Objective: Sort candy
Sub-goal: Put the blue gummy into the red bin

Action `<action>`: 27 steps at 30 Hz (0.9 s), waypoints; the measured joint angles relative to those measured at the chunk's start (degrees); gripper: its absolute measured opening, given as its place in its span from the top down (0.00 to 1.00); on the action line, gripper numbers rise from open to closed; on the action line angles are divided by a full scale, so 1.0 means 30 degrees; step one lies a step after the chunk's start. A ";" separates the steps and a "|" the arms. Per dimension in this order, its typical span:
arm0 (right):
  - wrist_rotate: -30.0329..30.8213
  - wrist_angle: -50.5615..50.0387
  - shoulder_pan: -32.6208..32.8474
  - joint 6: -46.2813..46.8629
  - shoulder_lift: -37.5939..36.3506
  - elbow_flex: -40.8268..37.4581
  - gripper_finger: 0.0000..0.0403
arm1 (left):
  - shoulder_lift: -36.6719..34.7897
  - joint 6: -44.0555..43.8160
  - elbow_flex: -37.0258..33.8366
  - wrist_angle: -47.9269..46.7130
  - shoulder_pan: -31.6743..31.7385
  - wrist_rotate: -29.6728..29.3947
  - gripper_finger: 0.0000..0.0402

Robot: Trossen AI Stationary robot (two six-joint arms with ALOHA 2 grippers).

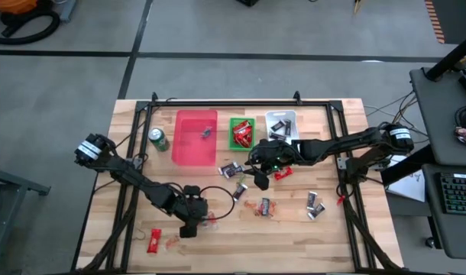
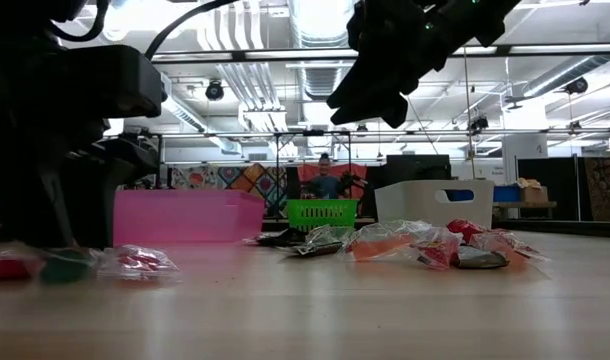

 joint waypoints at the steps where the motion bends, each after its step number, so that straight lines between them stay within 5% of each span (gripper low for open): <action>1: 0.0000 -0.0003 0.0000 -0.0001 0.0000 0.0000 0.61 | 0.0000 0.0000 0.0000 -0.0007 0.0000 0.0000 0.66; 11: 0.0000 -0.0015 0.0000 -0.0160 0.0000 0.0000 0.61 | -0.0199 0.0015 -0.0027 -0.0232 0.0000 -0.0012 0.97; 17: 0.0000 -0.0015 0.0007 -0.0160 0.0007 0.0000 0.61 | -0.1241 0.0034 0.0045 -0.1712 -0.0007 -0.0694 0.99; 21: 0.0015 0.0000 0.0000 -0.0158 0.0007 0.0000 0.61 | -0.2398 0.0136 0.0544 -0.3402 0.0097 -0.2862 1.00; 27: 0.0447 0.0007 0.0000 -0.0134 0.0007 0.0000 0.61 | -0.4315 0.0268 0.1557 -0.7019 0.1421 -0.8657 1.00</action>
